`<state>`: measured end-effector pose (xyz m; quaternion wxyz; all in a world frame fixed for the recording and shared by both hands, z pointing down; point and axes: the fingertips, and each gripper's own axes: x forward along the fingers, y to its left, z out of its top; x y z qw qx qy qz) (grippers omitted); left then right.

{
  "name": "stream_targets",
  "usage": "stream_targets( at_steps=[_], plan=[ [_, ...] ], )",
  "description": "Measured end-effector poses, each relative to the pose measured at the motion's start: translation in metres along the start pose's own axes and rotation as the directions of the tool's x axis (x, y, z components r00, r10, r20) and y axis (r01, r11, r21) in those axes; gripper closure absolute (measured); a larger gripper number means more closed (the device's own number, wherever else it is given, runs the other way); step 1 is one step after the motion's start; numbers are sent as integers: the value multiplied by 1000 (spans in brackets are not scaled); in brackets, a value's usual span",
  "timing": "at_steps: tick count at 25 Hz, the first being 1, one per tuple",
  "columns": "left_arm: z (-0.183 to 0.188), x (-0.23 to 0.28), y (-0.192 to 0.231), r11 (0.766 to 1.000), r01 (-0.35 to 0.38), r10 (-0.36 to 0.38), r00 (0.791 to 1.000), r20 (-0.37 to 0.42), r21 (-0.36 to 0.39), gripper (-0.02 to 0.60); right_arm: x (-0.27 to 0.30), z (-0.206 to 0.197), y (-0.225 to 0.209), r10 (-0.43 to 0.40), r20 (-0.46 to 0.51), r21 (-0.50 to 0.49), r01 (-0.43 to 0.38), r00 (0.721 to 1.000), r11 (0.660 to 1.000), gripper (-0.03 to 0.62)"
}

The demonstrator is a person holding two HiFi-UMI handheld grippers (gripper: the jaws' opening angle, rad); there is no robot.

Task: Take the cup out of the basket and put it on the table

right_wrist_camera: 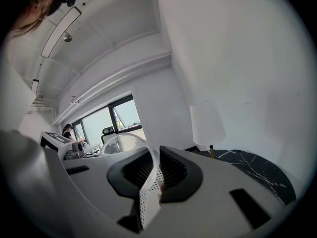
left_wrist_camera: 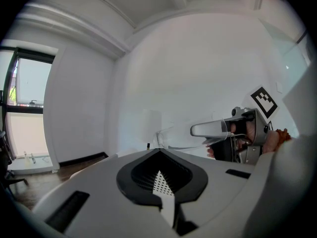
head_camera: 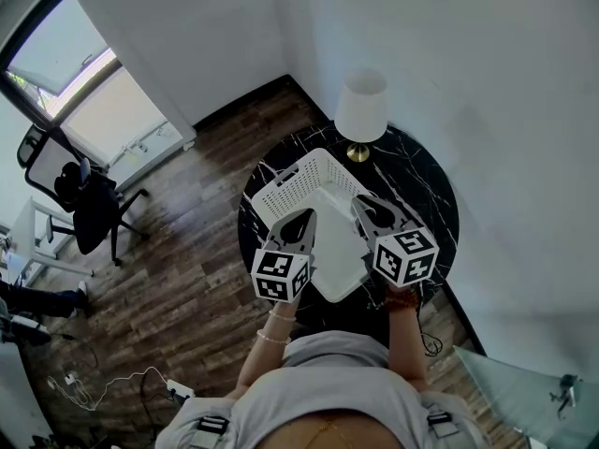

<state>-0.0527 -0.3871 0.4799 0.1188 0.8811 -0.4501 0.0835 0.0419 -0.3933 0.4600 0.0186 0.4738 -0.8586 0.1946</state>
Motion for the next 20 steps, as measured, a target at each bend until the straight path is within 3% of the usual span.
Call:
stream_targets(
  at_steps=[20],
  plan=[
    [-1,-1,-4,1000,5,-5,1000,1,6,577,-2,-3,-1,0,-9,-8,0,1000,1000,553]
  ],
)
